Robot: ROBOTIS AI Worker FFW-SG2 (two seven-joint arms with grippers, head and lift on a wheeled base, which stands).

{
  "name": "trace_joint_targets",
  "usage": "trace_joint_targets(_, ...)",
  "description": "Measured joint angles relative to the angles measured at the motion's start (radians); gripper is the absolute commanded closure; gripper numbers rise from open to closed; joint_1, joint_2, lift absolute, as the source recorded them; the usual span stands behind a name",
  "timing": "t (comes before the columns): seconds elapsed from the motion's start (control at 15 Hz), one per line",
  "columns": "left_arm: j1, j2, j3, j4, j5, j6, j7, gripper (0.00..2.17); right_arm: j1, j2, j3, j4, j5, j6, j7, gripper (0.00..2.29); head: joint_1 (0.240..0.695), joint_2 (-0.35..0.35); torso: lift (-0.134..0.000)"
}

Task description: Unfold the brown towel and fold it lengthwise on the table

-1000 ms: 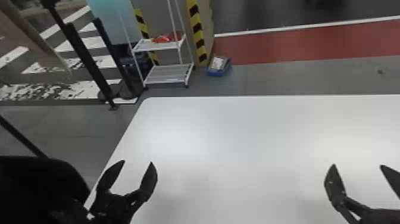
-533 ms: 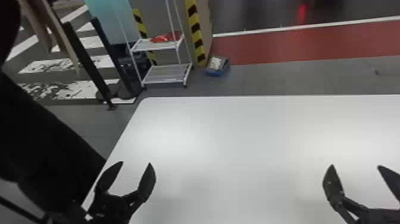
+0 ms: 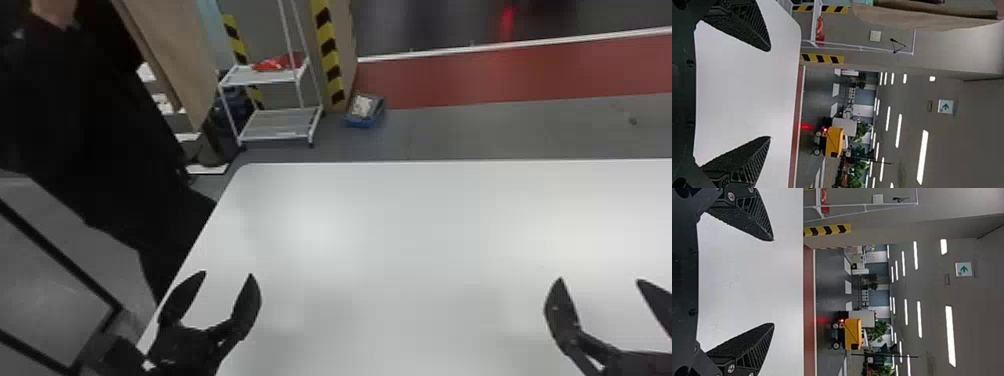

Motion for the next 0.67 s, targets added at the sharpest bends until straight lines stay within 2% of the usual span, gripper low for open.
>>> trace_joint_targets(0.67, -0.002, 0.000, 0.003, 0.012, 0.003, -0.006, 0.000, 0.08, -0.002, 0.000, -0.007, 0.000, 0.000, -0.003, 0.000, 0.11, 0.695, 0.284, -0.117)
